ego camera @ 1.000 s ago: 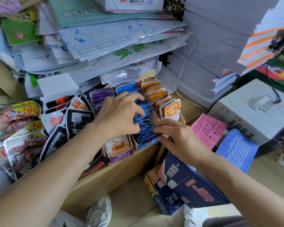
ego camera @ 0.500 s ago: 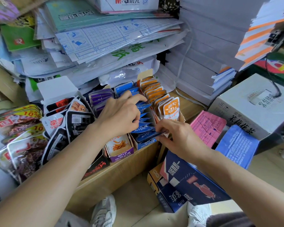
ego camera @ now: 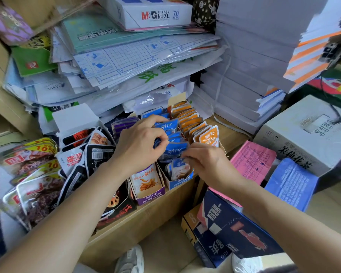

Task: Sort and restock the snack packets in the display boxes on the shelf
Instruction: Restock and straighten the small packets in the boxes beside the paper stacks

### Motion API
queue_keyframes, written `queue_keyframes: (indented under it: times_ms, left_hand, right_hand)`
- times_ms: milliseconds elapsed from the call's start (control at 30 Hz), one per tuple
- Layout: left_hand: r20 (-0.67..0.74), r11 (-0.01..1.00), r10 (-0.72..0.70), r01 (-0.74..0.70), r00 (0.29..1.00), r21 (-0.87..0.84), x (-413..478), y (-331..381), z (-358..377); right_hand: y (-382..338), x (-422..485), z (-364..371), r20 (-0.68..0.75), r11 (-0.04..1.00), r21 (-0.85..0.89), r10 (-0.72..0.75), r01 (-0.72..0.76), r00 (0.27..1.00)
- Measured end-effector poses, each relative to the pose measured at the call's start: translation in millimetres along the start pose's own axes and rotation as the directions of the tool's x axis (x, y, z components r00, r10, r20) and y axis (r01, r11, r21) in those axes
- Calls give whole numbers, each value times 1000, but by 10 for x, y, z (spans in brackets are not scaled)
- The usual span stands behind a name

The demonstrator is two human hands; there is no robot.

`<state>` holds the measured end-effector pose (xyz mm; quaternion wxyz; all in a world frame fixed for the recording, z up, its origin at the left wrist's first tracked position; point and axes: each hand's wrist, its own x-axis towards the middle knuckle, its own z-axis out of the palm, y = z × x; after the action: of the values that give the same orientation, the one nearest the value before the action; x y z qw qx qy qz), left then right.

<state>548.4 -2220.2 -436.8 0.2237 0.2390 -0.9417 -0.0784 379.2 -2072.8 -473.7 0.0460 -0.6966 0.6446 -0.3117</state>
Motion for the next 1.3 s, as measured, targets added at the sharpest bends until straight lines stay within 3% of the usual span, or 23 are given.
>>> queue_keyframes:
  times_ms: [233, 367, 667, 800, 933, 1067, 1200, 1300]
  left_hand:
    - [-49, 968, -198, 188, 979, -164, 35, 32, -44]
    - [-58, 928, -308, 287, 949, -237, 63, 19, 1]
    - [18, 915, -316, 310, 948, -259, 28, -38, -33]
    - [35, 913, -307, 304, 951, -271, 8, -80, -48]
    - [73, 912, -287, 295, 955, -283, 14, -117, -71]
    - [84, 907, -288, 300, 954, -295, 23, -130, -76]
    - [76, 905, -281, 291, 957, -309, 26, -130, -66]
    - [81, 908, -270, 281, 960, -312, 20, -146, -64]
  right_hand:
    - [80, 268, -270, 83, 988, -8, 152, -152, 985]
    - [-57, 282, -145, -89, 979, -7, 203, -205, 975]
    - [-148, -51, 124, -155, 974, -33, 215, -222, 964]
    - [-246, -118, 252, -133, 971, -203, 103, -129, 986]
    - [-307, -97, 367, -136, 967, -233, 68, -99, 988]
    - [-405, -82, 383, -160, 963, -139, 209, -232, 965]
    - [-543, -118, 547, -311, 924, 104, 381, -368, 870]
    - [-671, -75, 747, -311, 873, 188, 488, -451, 816]
